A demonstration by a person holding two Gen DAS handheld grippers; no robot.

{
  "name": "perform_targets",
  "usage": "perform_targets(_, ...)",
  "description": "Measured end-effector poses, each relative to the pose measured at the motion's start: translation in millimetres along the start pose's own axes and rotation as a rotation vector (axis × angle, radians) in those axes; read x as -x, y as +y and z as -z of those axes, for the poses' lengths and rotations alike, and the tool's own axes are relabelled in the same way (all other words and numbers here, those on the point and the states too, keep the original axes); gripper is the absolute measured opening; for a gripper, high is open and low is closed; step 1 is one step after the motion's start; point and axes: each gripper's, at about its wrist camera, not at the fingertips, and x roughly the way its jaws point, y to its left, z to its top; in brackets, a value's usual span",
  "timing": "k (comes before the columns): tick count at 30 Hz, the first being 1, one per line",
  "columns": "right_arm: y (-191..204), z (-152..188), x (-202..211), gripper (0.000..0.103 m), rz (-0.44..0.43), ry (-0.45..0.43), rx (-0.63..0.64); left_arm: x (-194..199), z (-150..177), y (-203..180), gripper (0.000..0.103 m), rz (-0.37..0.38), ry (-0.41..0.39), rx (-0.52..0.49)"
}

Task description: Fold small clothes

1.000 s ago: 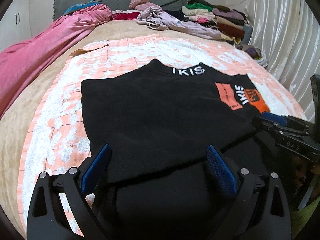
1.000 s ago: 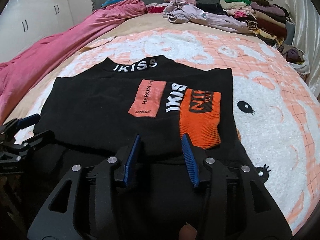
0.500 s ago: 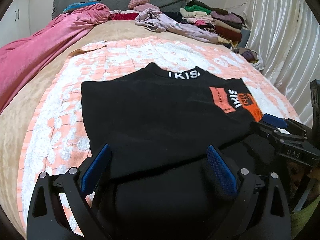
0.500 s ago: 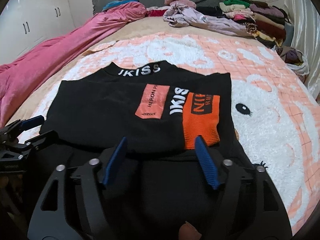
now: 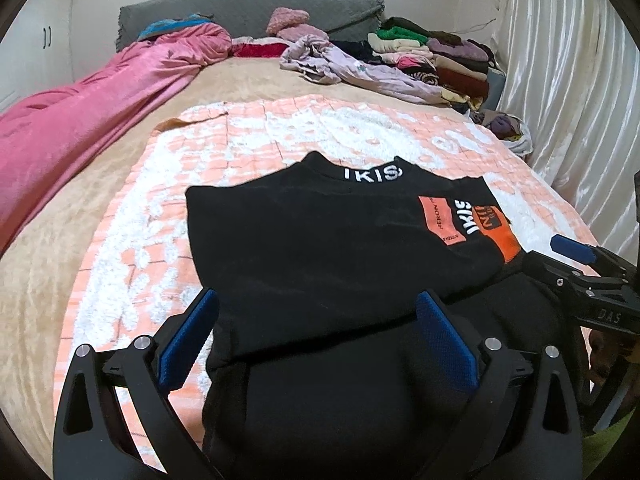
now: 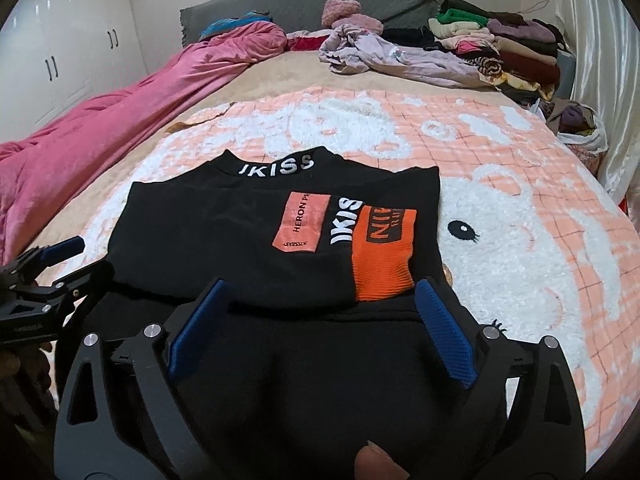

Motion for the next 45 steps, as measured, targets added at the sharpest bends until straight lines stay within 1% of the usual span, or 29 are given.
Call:
perform_targets(11, -6.3, 1.2, 22.5, 0.093, -0.013, -0.026, -0.013, 21.8, 0.0, -3.0, 0.099, 0.000, -0.034, 0.018)
perform_targets(17, -5.5, 5.5, 33.2, 0.093, -0.021, -0.033, 0.007, 39.4, 5.7, -3.9, 0.099, -0.028, -0.064, 0.021)
perform_targets(22, -6.5, 8.3, 43.1, 0.093, -0.027, -0.042, 0.014, 51.2, 11.3, -5.5, 0.099, -0.045, -0.071, 0.021)
perform_targets(36, -8.5, 24.3, 61.1, 0.093, -0.036, -0.040, 0.032, 74.3, 28.6, -9.9, 0.098, -0.065, -0.069, 0.024)
perform_targets(45, -10.8, 38.6, 69.8, 0.093, -0.028, -0.025, 0.053, 84.5, 44.3, -3.4, 0.099, -0.086, -0.049, 0.046)
